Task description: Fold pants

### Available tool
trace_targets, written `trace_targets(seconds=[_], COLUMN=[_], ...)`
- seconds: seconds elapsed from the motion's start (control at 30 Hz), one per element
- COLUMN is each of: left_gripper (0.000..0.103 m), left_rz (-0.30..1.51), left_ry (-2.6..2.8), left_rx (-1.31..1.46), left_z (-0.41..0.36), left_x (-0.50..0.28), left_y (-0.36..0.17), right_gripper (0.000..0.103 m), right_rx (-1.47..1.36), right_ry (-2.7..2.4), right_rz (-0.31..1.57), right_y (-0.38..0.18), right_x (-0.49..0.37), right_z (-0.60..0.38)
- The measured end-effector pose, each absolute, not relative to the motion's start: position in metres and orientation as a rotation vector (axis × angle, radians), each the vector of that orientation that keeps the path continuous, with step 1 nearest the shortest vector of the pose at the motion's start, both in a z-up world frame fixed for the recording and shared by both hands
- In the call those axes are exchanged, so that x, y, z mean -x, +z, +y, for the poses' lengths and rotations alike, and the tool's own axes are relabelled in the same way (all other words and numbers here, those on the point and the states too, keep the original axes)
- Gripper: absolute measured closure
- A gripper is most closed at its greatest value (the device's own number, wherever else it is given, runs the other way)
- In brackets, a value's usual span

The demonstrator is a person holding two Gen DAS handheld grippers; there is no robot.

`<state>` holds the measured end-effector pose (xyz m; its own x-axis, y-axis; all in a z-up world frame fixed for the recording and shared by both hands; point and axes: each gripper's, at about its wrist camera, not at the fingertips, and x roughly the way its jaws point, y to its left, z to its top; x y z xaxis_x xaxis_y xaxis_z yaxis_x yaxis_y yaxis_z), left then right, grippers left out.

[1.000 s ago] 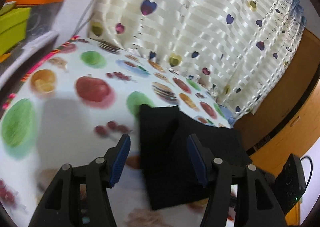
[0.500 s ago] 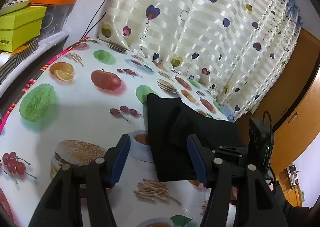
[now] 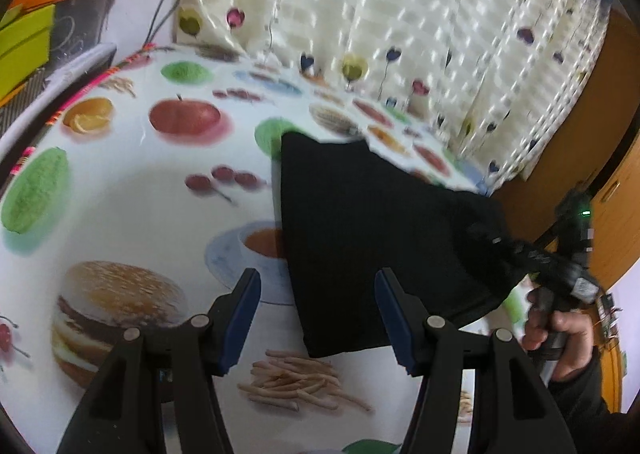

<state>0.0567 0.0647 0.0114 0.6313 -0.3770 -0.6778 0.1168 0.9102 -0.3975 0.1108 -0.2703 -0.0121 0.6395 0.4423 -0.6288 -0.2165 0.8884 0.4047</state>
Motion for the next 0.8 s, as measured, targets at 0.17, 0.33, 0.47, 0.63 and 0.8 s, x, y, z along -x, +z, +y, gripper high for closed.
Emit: trace_targets(seconds=[0.17,0.33,0.47,0.63,0.8], left_gripper=[0.043,0.085,0.095,0.095,0.093], left_rz=[0.906,0.936,0.909,0.88,0.871], left_ry=[-0.252,-0.195,-0.214,-0.212,-0.226], left_rx=[0.288,0.216,0.314,0.396,0.4], left_z=[0.044,0.031,0.045,0.072,0.085], left_x=[-0.072,-0.078,-0.07,-0.046,-0.03], left_y=[0.001,-0.001,0.001,-0.001,-0.003], right_gripper=[0.076,0.076,0.076,0.076,0.076], right_rx=[-0.313,-0.256,-0.248,-0.216,-0.175], right_ry=[0.419,0.465,0.486,0.517,0.54], right_rz=[0.783,0.785,0.798,0.8,0.795], right_y=[-0.013,-0.018,-0.021,-0.022,-0.022], right_x=[-0.099,-0.094,-0.093,-0.084,-0.077], right_z=[-0.279,-0.264,-0.258,-0.251,-0.244])
